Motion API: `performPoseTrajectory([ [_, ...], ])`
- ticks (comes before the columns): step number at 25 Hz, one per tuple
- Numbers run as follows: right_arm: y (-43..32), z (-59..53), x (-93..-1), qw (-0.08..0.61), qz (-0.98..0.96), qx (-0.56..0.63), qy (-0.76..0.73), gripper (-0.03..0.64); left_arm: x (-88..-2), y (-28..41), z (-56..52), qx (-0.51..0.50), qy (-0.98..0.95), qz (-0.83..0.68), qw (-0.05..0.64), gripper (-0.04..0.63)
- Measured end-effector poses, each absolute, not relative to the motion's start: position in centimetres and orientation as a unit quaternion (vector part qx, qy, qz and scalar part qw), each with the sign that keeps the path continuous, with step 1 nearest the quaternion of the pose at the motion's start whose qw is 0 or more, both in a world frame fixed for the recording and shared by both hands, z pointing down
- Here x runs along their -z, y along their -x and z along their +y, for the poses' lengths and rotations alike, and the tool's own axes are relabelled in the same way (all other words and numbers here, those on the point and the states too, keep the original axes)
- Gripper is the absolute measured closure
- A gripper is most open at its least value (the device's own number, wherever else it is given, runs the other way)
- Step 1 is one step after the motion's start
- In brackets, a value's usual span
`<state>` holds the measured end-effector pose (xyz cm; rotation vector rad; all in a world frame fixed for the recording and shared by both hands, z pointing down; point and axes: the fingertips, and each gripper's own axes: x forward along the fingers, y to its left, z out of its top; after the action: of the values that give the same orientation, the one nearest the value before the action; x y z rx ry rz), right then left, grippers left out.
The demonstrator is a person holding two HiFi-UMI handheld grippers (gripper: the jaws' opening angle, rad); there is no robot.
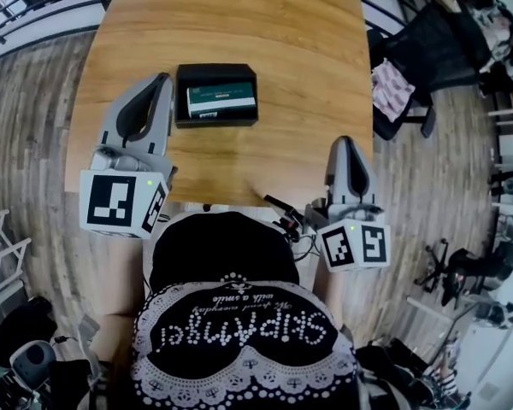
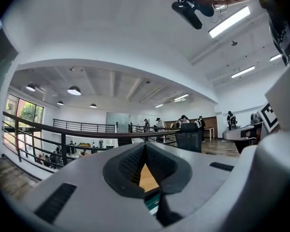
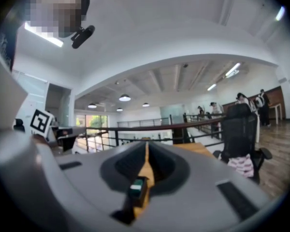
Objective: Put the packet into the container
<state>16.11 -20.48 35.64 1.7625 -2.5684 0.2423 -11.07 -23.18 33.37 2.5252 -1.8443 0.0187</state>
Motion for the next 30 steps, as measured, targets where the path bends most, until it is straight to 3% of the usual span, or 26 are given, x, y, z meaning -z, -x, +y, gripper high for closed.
performPoseTrajectory([
  [30, -12.6, -12.9, -38.0, 0.071, -0.827, -0.097, -0.549, 0.575, -37.7, 14.1, -12.1, -0.016, -0.79, -0.609, 0.065, 0.563],
])
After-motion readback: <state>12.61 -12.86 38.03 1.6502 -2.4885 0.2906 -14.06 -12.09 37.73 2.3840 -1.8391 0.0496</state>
